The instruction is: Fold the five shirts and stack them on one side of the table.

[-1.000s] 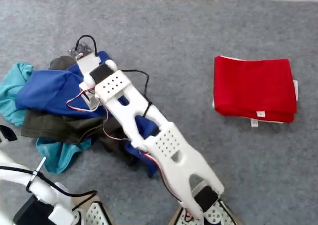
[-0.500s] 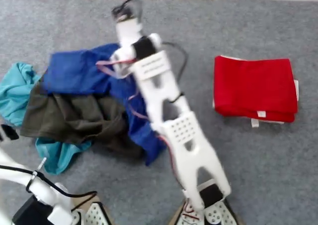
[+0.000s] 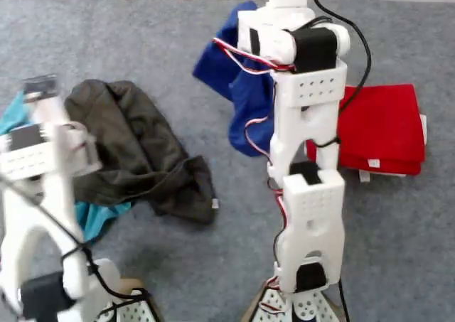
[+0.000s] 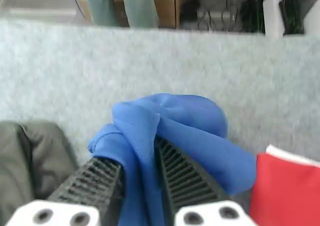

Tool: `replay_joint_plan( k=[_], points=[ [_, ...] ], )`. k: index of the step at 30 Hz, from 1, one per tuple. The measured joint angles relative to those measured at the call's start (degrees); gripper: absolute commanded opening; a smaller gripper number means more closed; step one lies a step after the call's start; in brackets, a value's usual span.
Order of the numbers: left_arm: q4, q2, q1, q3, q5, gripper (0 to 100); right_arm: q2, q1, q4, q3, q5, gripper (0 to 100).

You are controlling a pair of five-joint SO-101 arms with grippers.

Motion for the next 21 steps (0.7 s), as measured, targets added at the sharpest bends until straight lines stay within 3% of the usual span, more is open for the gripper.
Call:
replay_joint_plan(
  k=[5, 9, 16, 21],
  points=[
    [-4.3, 16.3, 0.4, -5.6, 6.9, 26, -1.7, -0.1, 0.0, 9.2, 0.0, 1.3],
    [4.8, 33.5, -3.7, -21.8, 7.7, 3, -2.1, -0.1, 0.0, 10.2, 0.0, 1.3],
    [23.3, 60.0, -12.2, -62.0, 4.4, 3, -2.1, -0.2, 0.0, 10.3, 0.0, 1.3],
    [25.9, 72.2, -22.2, -93.7, 3.9, 3, -2.1, -2.5, 0.0, 10.3, 0.0, 1.3]
  ],
)
